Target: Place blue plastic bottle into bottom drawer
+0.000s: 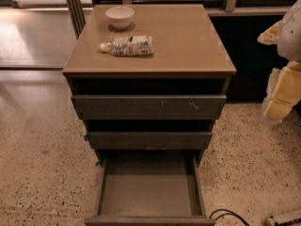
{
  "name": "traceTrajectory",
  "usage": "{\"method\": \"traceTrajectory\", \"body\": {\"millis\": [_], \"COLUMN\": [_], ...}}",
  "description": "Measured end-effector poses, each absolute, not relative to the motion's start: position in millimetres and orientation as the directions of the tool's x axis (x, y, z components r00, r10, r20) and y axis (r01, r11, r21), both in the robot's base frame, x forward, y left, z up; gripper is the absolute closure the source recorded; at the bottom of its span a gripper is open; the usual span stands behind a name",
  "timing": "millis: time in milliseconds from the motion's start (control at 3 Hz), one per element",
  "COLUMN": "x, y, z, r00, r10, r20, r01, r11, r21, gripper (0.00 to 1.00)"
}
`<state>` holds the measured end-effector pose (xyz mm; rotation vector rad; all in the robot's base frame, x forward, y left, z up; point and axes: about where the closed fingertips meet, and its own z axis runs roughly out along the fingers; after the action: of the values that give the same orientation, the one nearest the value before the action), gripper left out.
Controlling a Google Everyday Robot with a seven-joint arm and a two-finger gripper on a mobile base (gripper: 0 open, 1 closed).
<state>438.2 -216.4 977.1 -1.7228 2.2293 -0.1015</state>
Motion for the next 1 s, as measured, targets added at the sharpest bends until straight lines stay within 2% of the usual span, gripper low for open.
{"method": "traceTrajectory", "body": {"millis": [667, 1000], "x": [445.7, 483.0], "y": [-214.6, -197.9], "z": [973.8, 960.5], "r00": [-0.226, -0.153], "r10": [-0.947, -0.955], "r20": [-0.230, -0.252], "r01": [-0.930, -0.941], "r11": [0.280, 0.219], "r21": [-0.239, -0.257], "gripper": [0.00, 0.00]}}
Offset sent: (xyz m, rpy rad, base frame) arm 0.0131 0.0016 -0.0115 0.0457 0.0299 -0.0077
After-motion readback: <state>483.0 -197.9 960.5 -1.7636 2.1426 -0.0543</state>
